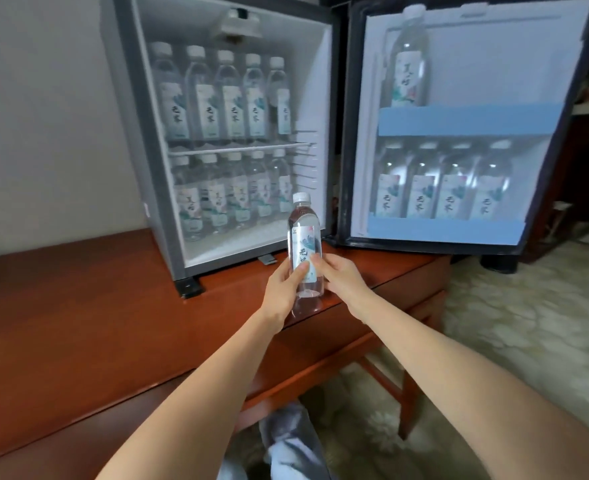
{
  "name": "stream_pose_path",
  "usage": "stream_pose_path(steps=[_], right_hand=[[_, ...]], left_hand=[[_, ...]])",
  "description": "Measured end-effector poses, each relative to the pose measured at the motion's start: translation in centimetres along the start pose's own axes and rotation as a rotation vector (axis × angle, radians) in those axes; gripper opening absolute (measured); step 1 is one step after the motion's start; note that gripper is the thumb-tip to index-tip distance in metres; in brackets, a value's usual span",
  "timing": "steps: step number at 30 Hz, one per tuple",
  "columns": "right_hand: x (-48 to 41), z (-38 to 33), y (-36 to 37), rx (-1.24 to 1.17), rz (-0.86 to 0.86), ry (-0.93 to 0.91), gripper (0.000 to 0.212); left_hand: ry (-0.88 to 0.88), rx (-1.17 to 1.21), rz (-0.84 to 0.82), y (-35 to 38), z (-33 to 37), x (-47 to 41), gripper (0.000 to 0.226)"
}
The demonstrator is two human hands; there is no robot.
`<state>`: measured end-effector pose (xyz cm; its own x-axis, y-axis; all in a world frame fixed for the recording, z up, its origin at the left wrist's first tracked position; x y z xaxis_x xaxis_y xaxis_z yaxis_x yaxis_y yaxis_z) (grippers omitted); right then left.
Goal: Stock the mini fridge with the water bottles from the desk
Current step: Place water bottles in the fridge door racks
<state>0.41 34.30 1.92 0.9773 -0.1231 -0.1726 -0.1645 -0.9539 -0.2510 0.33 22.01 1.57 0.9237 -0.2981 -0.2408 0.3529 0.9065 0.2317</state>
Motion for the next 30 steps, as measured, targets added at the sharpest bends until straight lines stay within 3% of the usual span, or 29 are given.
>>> stream_pose_path(steps=[7, 15, 20, 30], right_hand=[[-0.6, 1.8, -7.0, 0.017, 0.085, 0.012, 0.013], [-1.0, 1.8, -7.9, 0.072, 0.087, 0.002, 0.007], [-1.1, -0.3, -9.1, 0.177, 0.002, -0.04, 0.02], [-3.3, -15.1, -16.9, 0.285, 0.146, -0.313, 0.037]], left_hand=[[0.052, -0.044, -0.222, 5.8, -1.7, -3.5, 0.034], [0.048, -0.064, -0.246, 6.2, -2.6, -5.0, 0.034], [0.022, -0.09, -0.247, 5.9, -2.2, -5.7, 0.031], [0.369, -0.073, -0.328, 12.9, 12.2, -10.5, 0.027]])
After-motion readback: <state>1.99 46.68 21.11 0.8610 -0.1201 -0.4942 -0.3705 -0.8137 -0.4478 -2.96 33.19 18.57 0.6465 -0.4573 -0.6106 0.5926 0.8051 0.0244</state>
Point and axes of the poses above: each hand's wrist, its own x-axis away from the middle knuckle, its own y-axis out of the palm, z = x × y, the point moved 6 cm from there along -x, towards the middle knuckle, and after that the axes turned 10 degrees about x, right-handed, at the moved point
